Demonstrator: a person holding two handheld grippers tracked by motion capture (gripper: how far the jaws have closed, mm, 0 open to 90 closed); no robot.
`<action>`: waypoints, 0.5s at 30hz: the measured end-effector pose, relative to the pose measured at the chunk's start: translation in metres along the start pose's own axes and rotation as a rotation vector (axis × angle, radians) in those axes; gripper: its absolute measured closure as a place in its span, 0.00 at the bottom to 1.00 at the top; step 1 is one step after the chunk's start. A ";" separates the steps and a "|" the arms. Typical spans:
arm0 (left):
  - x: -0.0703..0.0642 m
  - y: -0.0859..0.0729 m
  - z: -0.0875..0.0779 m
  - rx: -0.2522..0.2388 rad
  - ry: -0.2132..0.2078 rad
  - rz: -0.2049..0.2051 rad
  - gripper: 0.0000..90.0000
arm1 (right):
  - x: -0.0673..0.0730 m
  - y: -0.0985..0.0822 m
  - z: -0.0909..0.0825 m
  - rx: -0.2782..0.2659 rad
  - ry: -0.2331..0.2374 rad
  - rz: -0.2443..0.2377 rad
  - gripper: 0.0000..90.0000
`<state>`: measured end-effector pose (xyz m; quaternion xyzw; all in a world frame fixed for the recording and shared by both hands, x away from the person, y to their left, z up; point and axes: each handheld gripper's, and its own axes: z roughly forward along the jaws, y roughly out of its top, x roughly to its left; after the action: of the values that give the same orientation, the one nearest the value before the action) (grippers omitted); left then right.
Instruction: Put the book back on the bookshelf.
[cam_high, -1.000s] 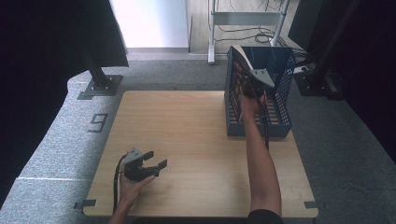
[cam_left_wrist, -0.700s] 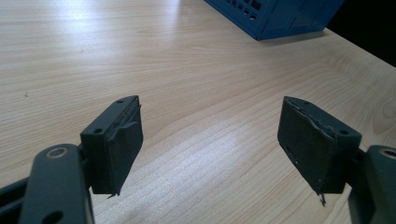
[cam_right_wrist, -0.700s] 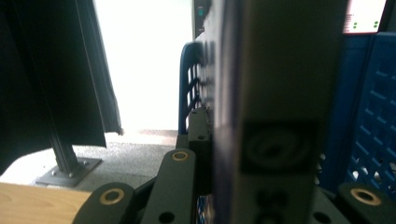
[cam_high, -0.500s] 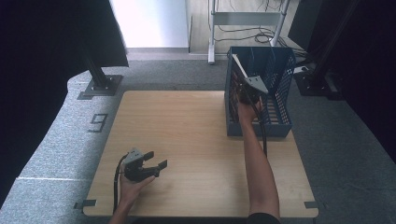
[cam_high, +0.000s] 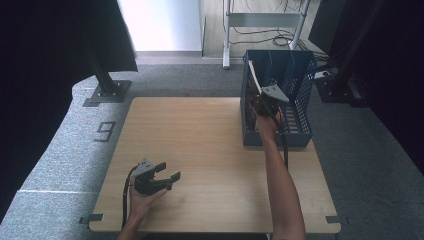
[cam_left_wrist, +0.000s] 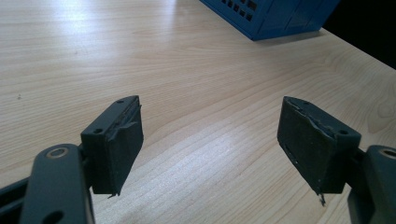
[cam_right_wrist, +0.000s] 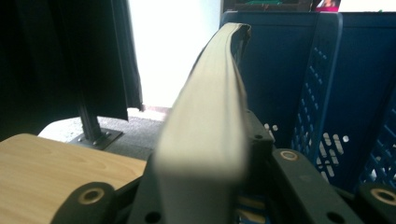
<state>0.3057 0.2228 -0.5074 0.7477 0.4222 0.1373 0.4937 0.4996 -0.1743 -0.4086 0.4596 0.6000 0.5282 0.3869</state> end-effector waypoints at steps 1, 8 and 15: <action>0.000 0.000 0.000 0.000 -0.001 -0.001 0.25 | 0.000 0.000 -0.001 0.005 0.005 -0.002 0.79; -0.002 -0.001 0.002 0.006 -0.007 0.003 0.25 | 0.002 -0.006 -0.011 0.033 0.014 0.001 0.80; -0.004 -0.002 0.005 0.015 -0.011 0.008 0.25 | 0.003 -0.007 -0.006 0.025 -0.012 -0.033 0.84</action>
<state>0.3061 0.2171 -0.5107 0.7538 0.4176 0.1319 0.4898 0.4919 -0.1732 -0.4141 0.4577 0.6117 0.5113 0.3935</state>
